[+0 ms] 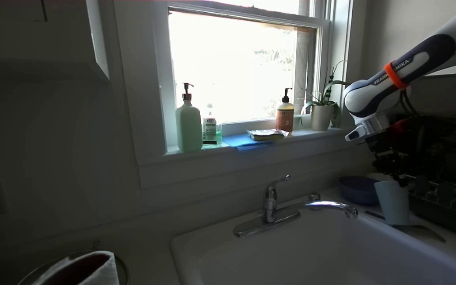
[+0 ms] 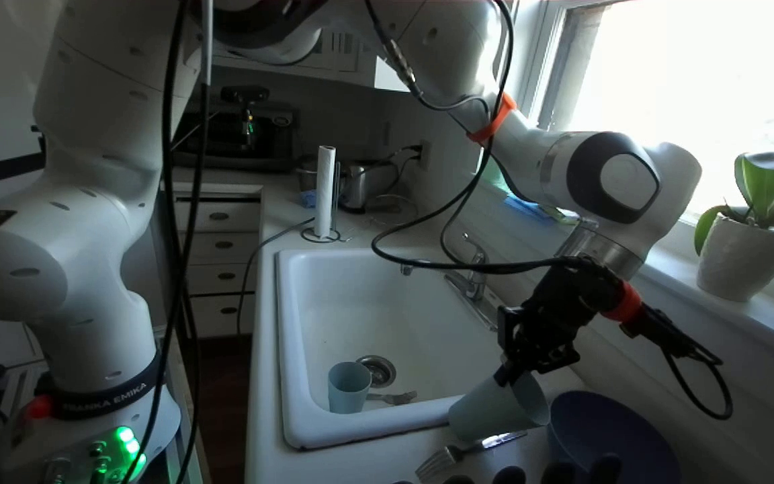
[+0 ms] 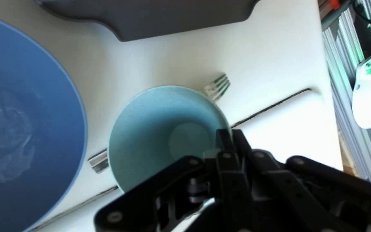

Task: Remove the grey cup from the drying rack and put it on the right side of the sink in its upright position

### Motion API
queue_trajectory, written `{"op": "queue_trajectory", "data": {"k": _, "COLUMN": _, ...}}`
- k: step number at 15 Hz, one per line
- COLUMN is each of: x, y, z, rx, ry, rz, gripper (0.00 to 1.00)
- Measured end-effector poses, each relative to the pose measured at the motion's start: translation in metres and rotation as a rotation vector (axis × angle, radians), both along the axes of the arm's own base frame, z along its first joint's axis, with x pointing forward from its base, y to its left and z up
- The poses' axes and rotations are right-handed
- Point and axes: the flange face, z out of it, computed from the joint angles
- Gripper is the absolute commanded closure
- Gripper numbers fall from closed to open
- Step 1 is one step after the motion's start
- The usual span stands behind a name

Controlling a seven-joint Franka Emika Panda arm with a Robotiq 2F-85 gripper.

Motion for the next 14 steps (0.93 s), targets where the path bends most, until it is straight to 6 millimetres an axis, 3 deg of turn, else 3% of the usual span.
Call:
{"op": "queue_trajectory", "data": {"k": 8, "x": -0.043, "y": 0.047, "z": 0.015, "rx": -0.070, "ry": -0.004, "rz": -0.001, "gripper": 0.99}}
{"op": "queue_trajectory", "data": {"k": 14, "x": -0.071, "y": 0.080, "z": 0.005, "rx": -0.220, "ry": -0.027, "rz": -0.049, "gripper": 0.99}}
